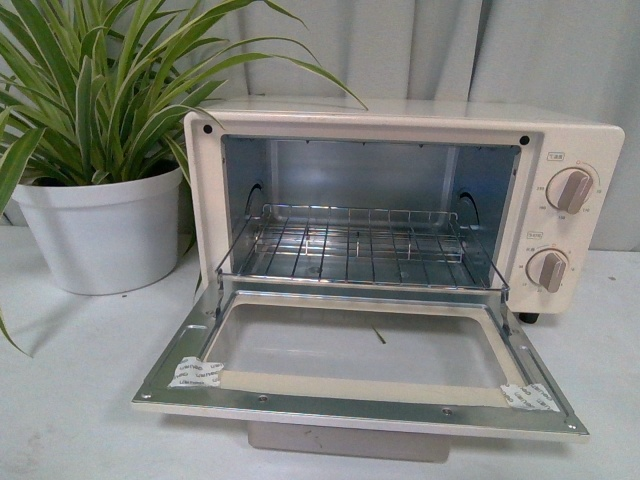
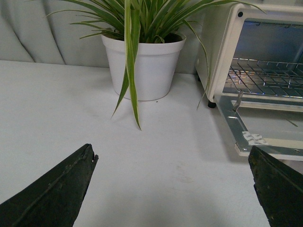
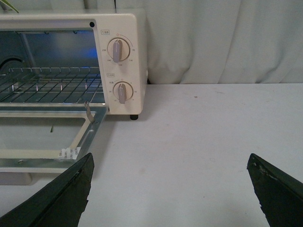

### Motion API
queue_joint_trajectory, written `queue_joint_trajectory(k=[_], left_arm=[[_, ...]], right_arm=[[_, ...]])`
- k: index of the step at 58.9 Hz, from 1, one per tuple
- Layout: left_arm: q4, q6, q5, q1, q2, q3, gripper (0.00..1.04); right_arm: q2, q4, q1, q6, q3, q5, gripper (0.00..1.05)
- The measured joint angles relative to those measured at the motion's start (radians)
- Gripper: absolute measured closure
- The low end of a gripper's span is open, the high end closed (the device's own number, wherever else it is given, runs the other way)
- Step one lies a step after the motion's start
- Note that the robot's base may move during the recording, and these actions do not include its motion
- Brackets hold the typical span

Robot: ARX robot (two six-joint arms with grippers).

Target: Open oven

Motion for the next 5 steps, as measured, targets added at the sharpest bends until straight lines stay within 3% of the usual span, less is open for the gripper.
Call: queue_joint_trajectory(k=[5], left_arm=[[0.0,0.0,0.0,0.0,0.0,0.0,0.06]], right_arm=[[0.0,0.0,0.0,0.0,0.0,0.0,0.09]])
